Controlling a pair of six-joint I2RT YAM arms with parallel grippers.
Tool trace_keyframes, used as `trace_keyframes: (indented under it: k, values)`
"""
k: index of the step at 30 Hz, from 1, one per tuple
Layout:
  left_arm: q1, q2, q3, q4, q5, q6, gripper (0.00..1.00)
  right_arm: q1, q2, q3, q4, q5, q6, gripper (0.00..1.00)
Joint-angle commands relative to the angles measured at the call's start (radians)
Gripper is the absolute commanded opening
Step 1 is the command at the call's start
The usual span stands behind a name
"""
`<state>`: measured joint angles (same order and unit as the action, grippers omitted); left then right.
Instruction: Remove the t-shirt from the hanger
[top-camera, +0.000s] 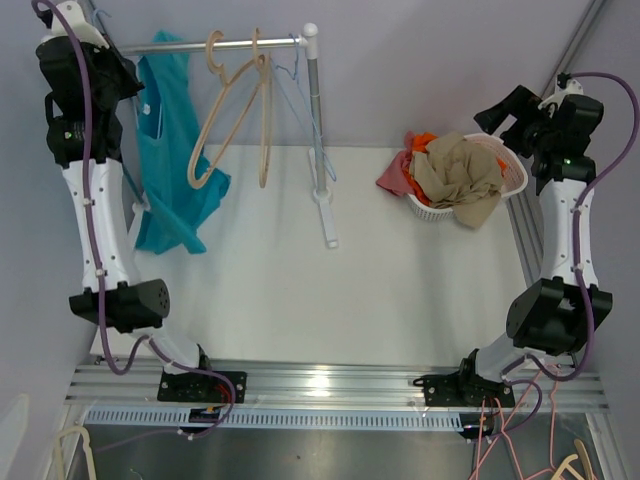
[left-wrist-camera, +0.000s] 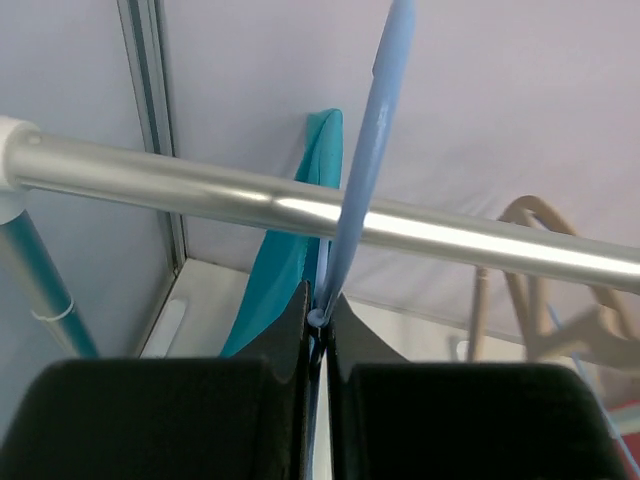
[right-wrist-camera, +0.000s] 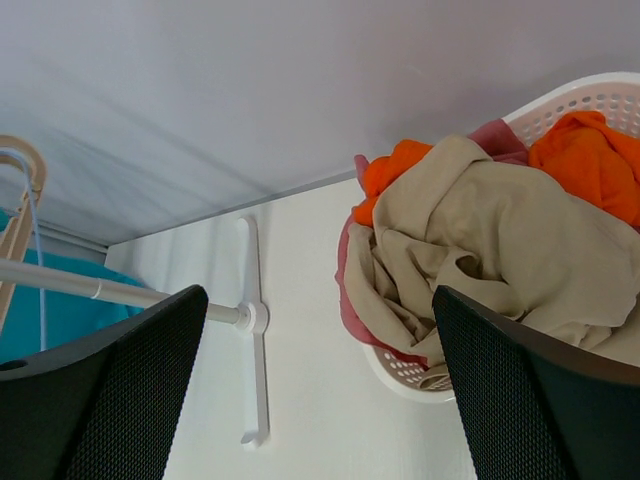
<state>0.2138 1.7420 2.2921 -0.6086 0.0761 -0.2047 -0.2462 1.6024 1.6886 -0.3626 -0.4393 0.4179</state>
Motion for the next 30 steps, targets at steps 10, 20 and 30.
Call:
trace_keyframes:
  k: [10, 20, 30]
  values:
    - [-0.077, -0.314, -0.164, -0.272, -0.325, -0.166, 0.01, 0.267, -0.248, -0.044, 0.028, -0.234, -0.165, 0.99]
    - [-0.297, -0.729, -0.693, -0.310, -0.614, -0.404, 0.01, 0.990, -0.398, -0.336, 0.303, -0.199, -0.275, 0.99]
    - [-0.303, -0.719, -0.677, -0.574, -0.734, -0.663, 0.00, 1.475, -0.155, -0.420, 0.496, 0.091, -0.288, 0.99]
